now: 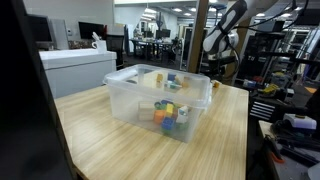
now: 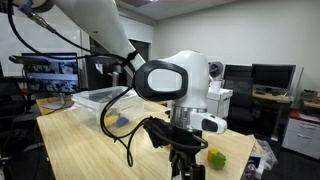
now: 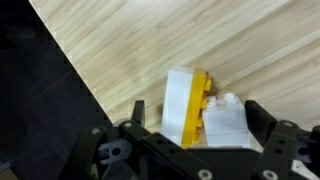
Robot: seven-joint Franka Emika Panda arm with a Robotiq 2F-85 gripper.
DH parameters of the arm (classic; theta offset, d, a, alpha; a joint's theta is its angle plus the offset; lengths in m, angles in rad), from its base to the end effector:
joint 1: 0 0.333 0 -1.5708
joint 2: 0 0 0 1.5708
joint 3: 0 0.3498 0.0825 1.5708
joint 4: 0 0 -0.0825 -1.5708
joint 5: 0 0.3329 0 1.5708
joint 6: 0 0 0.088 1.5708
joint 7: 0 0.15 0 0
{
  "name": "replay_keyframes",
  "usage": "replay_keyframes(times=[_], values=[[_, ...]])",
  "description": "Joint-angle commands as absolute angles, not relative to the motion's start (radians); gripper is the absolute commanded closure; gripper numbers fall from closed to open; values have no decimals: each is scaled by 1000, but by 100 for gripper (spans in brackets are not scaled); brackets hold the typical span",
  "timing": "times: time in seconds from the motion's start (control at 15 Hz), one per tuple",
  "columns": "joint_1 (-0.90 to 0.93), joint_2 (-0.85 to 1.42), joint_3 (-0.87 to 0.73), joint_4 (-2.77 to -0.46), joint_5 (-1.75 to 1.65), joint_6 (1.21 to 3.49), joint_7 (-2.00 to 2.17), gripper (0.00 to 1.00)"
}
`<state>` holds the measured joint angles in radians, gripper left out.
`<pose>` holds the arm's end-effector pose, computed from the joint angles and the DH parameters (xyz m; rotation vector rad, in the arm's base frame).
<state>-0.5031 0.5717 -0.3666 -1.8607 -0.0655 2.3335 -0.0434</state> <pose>0.4062 -0.4608 0.2469 2.7480 -1.0528 -0.2458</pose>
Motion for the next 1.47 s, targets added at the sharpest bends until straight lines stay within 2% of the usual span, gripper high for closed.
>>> replay_keyframes(times=[0.0,0.07,0.2,0.33,0.4,0.87,1.4], values=[[-518,597,-366,-1847,-40,2355,-21,0],[-519,599,-366,-1849,-38,2355,-16,25],[-519,596,-366,-1848,-29,2354,-16,33],[-517,593,-367,-1845,-25,2355,-14,49],[-517,590,-367,-1844,-24,2354,-13,54],[-481,538,-372,-1861,-44,2324,11,54],[-335,257,-309,-1879,-50,2266,-5,54]])
